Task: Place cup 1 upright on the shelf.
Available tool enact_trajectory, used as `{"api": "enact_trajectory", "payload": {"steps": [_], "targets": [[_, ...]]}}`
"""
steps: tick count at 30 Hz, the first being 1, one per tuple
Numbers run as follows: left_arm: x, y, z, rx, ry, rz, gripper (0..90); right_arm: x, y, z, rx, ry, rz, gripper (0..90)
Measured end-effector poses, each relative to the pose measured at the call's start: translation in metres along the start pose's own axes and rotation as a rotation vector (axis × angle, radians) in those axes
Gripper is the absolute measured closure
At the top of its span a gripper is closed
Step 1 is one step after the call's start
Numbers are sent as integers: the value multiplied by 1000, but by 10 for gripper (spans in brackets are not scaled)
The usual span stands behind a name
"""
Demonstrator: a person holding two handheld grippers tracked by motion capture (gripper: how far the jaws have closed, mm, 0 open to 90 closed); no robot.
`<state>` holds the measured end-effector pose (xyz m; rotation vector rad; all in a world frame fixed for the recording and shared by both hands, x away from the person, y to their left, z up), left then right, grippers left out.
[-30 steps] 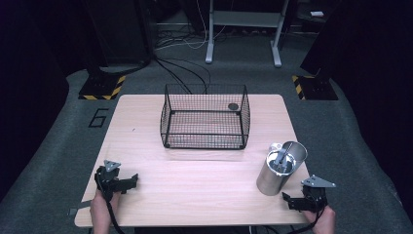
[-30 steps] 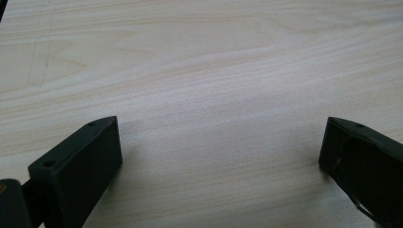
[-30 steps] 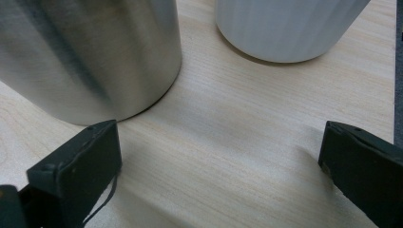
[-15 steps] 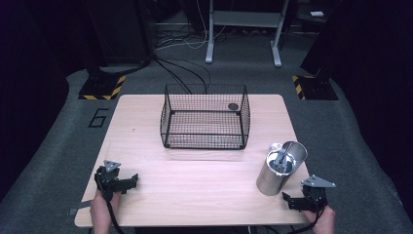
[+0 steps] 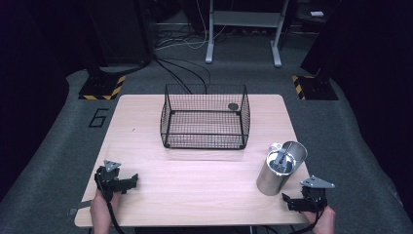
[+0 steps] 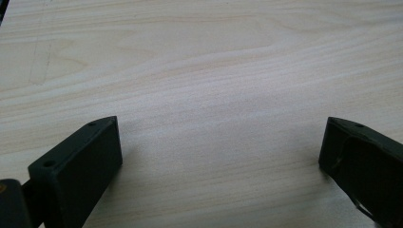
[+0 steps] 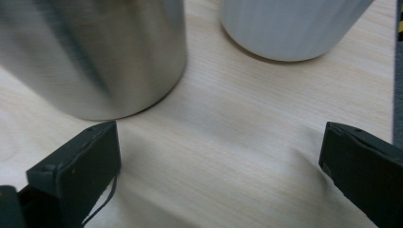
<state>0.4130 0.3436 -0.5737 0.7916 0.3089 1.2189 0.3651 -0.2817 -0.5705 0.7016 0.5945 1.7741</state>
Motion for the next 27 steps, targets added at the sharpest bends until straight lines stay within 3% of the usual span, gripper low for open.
{"api": "enact_trajectory", "payload": {"steps": [2,5,9,12,27], "targets": [[0,0,0,0,0,0,4,4,2,-1,-15,1,16,0],[0,0,0,0,1,0,4,11,7,-4,5,-10,33,0],[0,0,0,0,0,0,4,17,14,-5,16,23,61,0],[0,0,0,0,1,1,4,24,20,-6,35,14,80,0],[0,0,0,1,1,1,4,53,40,11,-17,39,147,1]]}}
Point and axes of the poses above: each handheld gripper's, and its own axes: y roughly backward along the jaws, z roughly out of its top, x roughly to its left, the point moved 6 cm from there along -y, roughly forward along the jaws, and after that the axes turned 15 degrees about -y, right-handed, at the moved point
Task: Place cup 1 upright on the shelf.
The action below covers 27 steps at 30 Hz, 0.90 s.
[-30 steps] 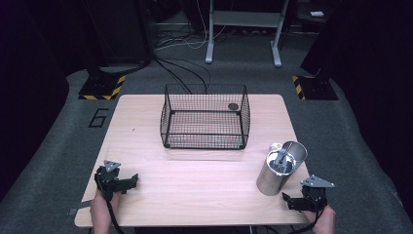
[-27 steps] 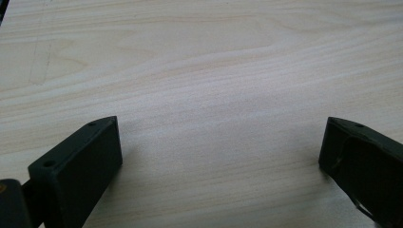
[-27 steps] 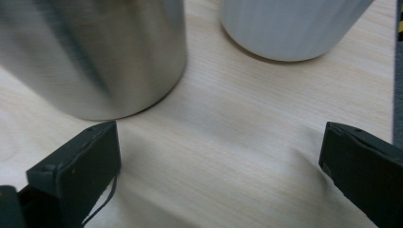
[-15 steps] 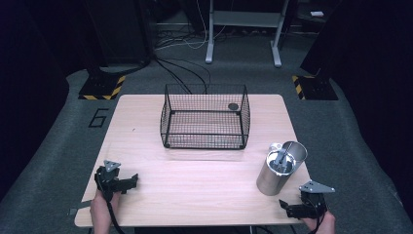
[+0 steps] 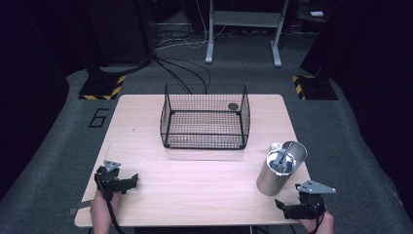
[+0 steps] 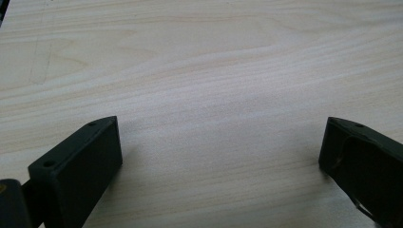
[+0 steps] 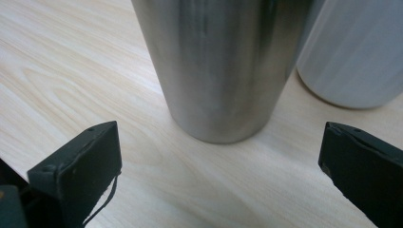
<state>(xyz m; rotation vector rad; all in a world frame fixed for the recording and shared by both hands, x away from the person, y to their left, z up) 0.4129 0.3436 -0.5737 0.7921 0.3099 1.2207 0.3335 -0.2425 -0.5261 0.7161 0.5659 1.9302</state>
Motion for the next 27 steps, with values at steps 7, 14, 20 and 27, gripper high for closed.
{"api": "enact_trajectory", "payload": {"steps": [7,14,20,27], "targets": [[0,0,0,0,0,0,4,7,5,11,-36,6,7,2],[0,0,0,0,-1,1,4,16,11,30,-75,21,30,0],[0,0,0,0,0,1,4,20,12,42,-113,24,36,0],[0,0,0,0,0,1,4,24,12,59,-140,33,33,0]]}}
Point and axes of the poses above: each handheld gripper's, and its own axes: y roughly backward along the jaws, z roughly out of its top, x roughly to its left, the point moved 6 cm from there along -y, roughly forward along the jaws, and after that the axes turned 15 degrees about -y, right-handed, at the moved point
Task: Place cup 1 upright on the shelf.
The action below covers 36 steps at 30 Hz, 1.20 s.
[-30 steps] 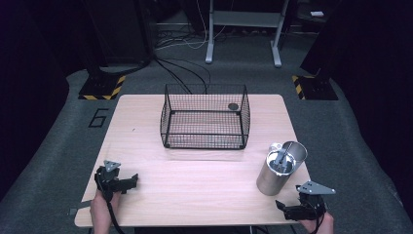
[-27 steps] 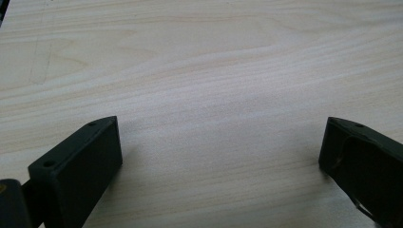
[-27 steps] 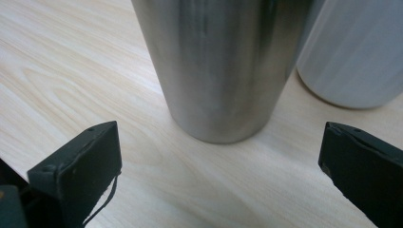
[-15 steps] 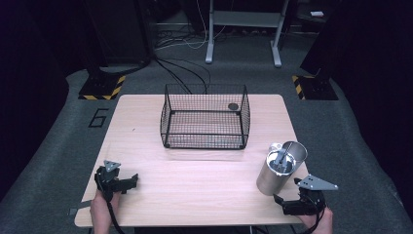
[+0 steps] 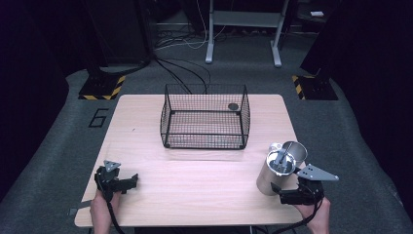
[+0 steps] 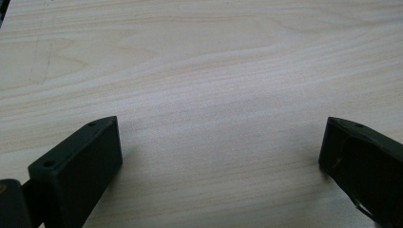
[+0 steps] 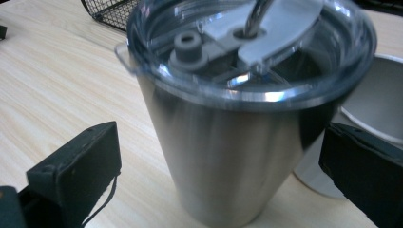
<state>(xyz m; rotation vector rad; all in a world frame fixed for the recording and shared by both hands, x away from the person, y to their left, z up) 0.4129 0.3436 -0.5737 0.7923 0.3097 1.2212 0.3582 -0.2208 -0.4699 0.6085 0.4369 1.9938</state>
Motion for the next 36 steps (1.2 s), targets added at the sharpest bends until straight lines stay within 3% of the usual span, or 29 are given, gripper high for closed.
{"api": "enact_trajectory", "payload": {"steps": [9,17,36], "targets": [[0,0,0,0,0,1,4,-2,-9,14,-32,-16,-21,0],[0,0,0,0,1,2,4,0,-16,22,-72,-24,6,8],[0,0,0,1,3,4,5,4,-19,28,-119,-20,-28,32]]}}
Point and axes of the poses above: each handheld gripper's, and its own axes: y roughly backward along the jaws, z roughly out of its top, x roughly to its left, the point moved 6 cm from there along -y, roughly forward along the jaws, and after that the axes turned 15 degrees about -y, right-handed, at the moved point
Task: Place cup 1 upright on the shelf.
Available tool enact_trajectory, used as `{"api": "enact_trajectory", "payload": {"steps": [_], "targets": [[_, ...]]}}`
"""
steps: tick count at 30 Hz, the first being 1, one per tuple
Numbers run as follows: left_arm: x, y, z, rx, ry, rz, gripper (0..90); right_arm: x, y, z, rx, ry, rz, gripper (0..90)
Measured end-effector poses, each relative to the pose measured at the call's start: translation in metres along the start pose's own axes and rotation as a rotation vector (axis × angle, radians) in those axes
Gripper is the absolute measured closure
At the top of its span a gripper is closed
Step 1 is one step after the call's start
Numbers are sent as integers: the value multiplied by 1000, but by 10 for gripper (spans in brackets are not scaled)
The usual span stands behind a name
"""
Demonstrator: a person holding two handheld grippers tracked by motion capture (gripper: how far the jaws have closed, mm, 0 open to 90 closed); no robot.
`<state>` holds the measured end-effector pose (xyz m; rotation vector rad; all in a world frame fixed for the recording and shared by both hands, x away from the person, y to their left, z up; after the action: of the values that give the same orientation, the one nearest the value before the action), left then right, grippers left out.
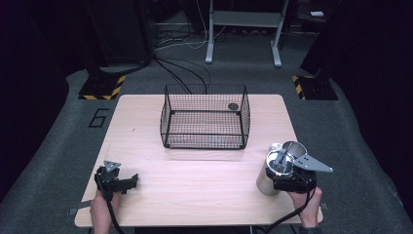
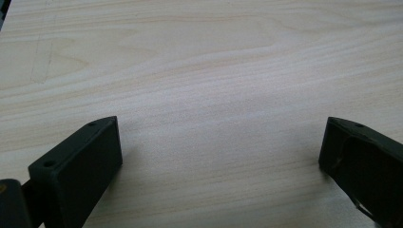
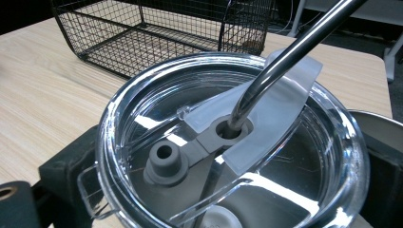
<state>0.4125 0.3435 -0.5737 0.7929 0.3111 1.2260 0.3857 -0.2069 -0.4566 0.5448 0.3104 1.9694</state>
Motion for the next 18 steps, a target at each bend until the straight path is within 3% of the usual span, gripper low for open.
{"api": "enact_trajectory", "payload": {"steps": [7,11,18], "targets": [[0,0,0,0,1,-1,4,0,0,0,-8,3,1,34],[0,0,0,0,1,-1,4,1,2,0,-16,33,-23,35],[0,0,0,-1,1,-1,4,2,6,2,-22,31,-13,35]]}}
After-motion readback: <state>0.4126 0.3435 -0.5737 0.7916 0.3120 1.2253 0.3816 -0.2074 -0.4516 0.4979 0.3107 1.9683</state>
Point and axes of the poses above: each handheld gripper's, and its own axes: y roughly backward along the jaws, z roughly out of its top, x roughly to its left, the point moved 6 cm from there along -y, roughly forward along the jaws, and after that the axes turned 15 degrees about -y, right-handed, at the moved point
